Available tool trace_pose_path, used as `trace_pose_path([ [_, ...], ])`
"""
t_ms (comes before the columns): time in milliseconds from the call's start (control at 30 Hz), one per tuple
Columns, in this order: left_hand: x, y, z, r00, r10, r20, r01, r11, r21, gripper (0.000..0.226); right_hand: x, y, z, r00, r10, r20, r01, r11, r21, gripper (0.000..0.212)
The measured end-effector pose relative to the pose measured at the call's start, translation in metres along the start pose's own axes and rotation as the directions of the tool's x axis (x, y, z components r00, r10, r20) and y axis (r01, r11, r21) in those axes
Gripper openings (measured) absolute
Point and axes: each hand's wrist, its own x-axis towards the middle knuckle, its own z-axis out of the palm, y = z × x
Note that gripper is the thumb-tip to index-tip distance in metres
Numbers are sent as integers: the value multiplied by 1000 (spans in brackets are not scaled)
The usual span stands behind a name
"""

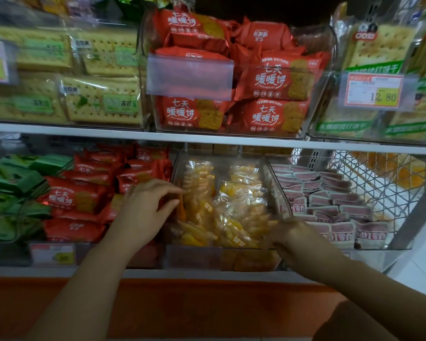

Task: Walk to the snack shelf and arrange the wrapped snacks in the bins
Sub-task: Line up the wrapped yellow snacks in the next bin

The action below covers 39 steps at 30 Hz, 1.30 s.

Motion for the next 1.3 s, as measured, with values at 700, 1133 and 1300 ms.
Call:
trace_pose_path([
  [700,-40,-18,13,993,-80,-87,93,982,166,20,168,-97,1,945,297,140,-319,930,184,41],
  [1133,-19,-2,-2,986,-6,-167,-8,997,-80,24,50,-74,-13,793,592,-145,-88,348,933,36],
  [1300,-16,19,3,981,-193,16,168,808,-565,62,53,-89,-5,911,396,-112,-88,451,888,44],
])
